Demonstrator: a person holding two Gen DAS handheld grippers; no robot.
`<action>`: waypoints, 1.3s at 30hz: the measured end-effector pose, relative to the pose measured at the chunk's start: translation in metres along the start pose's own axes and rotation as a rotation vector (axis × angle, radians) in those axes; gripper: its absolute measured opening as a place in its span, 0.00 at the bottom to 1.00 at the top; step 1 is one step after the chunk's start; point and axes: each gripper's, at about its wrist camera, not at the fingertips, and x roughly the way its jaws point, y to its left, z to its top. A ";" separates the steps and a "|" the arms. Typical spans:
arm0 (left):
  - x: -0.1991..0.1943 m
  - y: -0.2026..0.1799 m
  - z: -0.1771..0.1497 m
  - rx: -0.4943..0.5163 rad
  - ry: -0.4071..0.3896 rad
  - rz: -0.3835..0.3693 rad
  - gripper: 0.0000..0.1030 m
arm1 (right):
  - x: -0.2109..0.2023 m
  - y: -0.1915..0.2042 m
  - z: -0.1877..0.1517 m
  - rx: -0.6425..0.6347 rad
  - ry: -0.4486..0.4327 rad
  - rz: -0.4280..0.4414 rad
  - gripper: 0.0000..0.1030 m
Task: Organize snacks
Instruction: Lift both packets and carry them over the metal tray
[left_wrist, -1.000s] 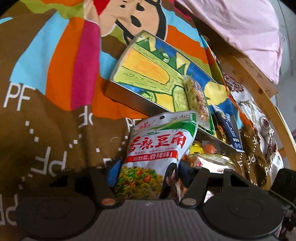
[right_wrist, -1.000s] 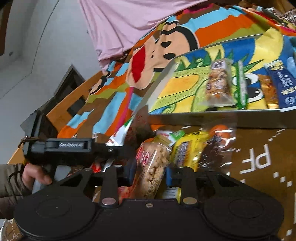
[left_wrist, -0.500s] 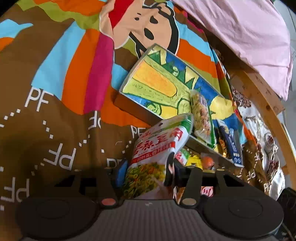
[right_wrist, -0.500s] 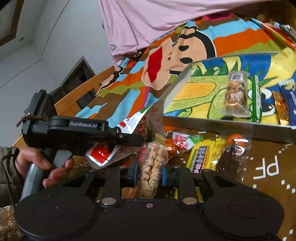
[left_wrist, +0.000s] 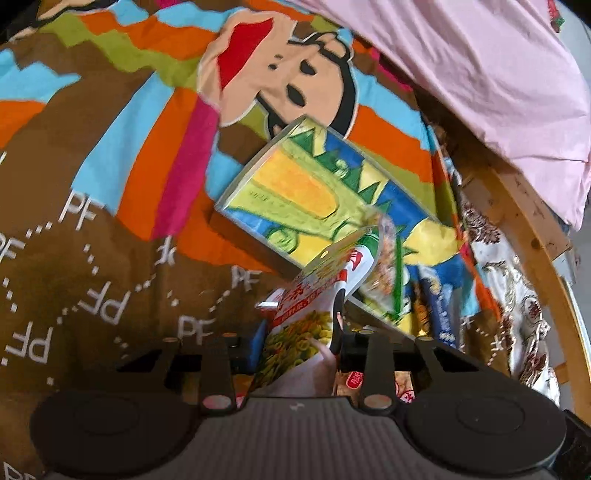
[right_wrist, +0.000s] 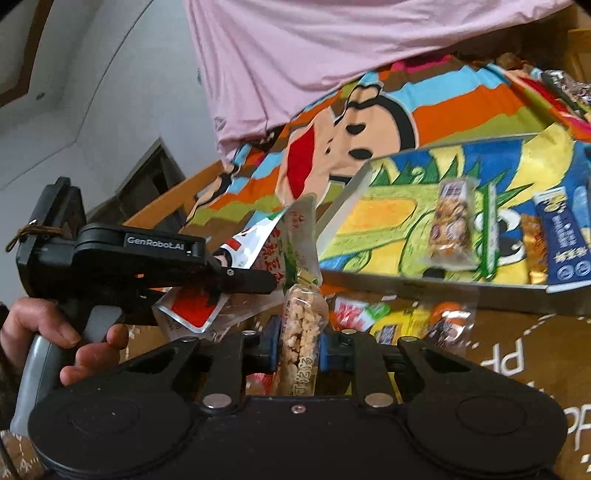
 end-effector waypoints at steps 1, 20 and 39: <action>0.000 -0.005 0.002 0.008 -0.006 -0.004 0.38 | -0.002 -0.003 0.002 0.007 -0.011 -0.004 0.20; 0.092 -0.110 0.039 0.163 -0.080 -0.082 0.38 | -0.010 -0.113 0.069 0.193 -0.279 -0.143 0.20; 0.163 -0.126 0.057 0.197 -0.117 -0.046 0.45 | 0.028 -0.148 0.087 0.201 -0.272 -0.245 0.25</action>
